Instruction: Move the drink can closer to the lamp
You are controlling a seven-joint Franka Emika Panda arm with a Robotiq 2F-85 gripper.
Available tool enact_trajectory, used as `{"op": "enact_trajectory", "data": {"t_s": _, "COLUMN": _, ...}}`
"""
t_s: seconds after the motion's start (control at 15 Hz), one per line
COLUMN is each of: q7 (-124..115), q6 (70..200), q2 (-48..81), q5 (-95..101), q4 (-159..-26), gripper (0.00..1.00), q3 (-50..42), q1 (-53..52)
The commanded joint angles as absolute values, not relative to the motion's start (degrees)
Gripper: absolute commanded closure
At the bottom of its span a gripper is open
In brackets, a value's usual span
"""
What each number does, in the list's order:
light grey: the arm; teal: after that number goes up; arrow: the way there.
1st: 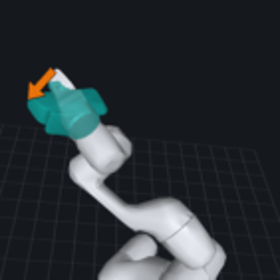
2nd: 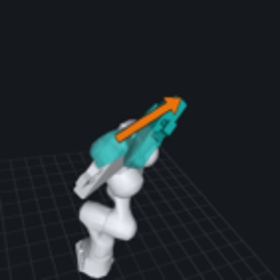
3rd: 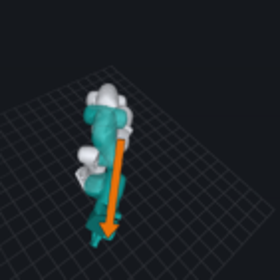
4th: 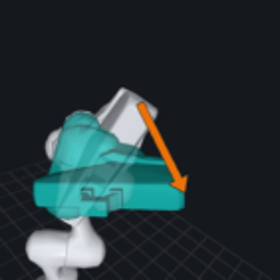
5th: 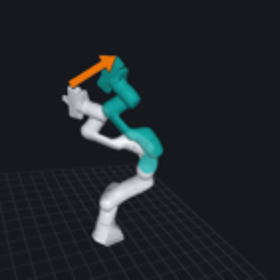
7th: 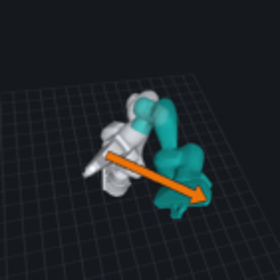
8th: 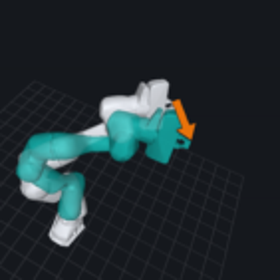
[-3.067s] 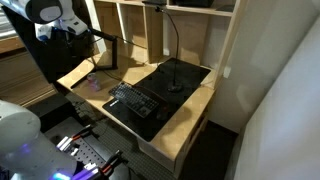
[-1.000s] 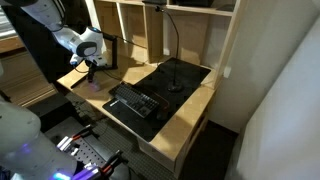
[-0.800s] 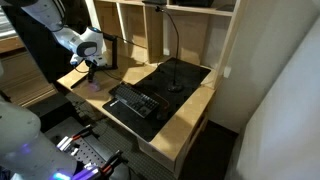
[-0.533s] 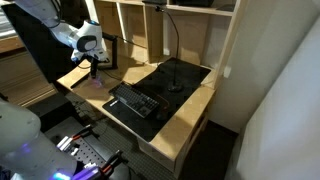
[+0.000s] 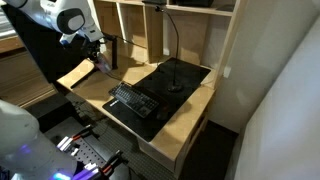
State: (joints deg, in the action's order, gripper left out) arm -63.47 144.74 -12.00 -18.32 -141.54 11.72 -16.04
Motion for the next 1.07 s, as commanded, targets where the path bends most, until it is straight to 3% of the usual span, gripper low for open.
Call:
{"op": "enact_trajectory", "data": {"t_s": 0.0, "q7": -63.1, "q6": 144.5, "q2": -14.3, "q5": -19.1, "q4": -142.9, "gripper": 0.59, "q3": 13.0, "q1": -14.5}}
{"op": "enact_trajectory", "data": {"t_s": 0.6, "q7": -60.8, "q6": 142.6, "q2": -15.4, "q5": -27.5, "q4": -140.9, "gripper": 0.59, "q3": -3.1, "q1": -0.4}}
{"op": "enact_trajectory", "data": {"t_s": 0.67, "q7": -62.0, "q6": 144.5, "q2": -14.6, "q5": -25.5, "q4": -141.8, "gripper": 0.59, "q3": 0.0, "q1": -1.8}}
{"op": "enact_trajectory", "data": {"t_s": 0.73, "q7": -60.9, "q6": 144.3, "q2": -14.7, "q5": -25.6, "q4": -141.5, "gripper": 0.34, "q3": -1.1, "q1": -0.6}}
{"op": "enact_trajectory", "data": {"t_s": 0.87, "q7": -60.9, "q6": 144.3, "q2": -14.7, "q5": -25.6, "q4": -141.5, "gripper": 0.34, "q3": -0.8, "q1": -0.5}}
{"op": "enact_trajectory", "data": {"t_s": 0.93, "q7": -62.0, "q6": 144.1, "q2": -12.6, "q5": -24.5, "q4": -140.7, "gripper": 0.59, "q3": 0.1, "q1": -0.4}}
{"op": "enact_trajectory", "data": {"t_s": 1.0, "q7": -64.9, "q6": 145.1, "q2": -9.3, "q5": -24.4, "q4": -138.9, "gripper": 0.59, "q3": -0.3, "q1": 1.0}}
